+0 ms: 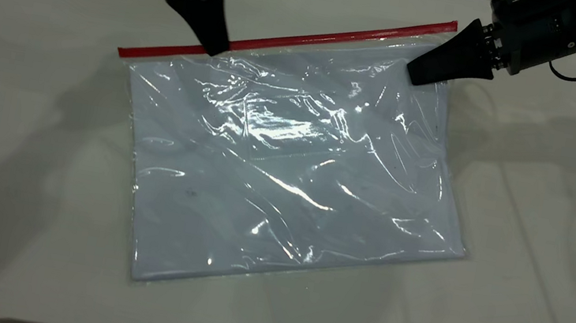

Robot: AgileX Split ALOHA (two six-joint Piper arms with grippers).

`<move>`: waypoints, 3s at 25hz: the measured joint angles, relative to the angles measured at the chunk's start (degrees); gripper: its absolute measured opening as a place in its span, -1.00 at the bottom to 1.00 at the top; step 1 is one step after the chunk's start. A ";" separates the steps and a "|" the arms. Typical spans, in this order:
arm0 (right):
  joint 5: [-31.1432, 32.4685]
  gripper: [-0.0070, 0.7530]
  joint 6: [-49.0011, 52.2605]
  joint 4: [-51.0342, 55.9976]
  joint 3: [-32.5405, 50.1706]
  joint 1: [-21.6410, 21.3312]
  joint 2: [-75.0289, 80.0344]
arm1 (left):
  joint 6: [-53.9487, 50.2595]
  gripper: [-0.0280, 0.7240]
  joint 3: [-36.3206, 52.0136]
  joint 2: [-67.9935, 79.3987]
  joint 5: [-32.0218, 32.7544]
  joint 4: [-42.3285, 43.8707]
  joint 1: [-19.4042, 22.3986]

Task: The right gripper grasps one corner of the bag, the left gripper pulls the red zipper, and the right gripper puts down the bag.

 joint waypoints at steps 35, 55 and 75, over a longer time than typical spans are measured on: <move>-9.53 0.56 9.78 -10.70 -0.28 -0.56 -8.29 | -10.06 0.71 -1.87 -4.57 4.14 7.39 6.16; 3.18 0.56 51.84 -28.24 -11.41 -1.56 -60.43 | -42.40 0.31 -16.72 -39.96 13.05 29.71 6.16; 3.18 0.56 76.01 -44.72 24.49 -1.56 -97.16 | -52.12 0.31 28.35 -93.44 13.05 28.01 6.16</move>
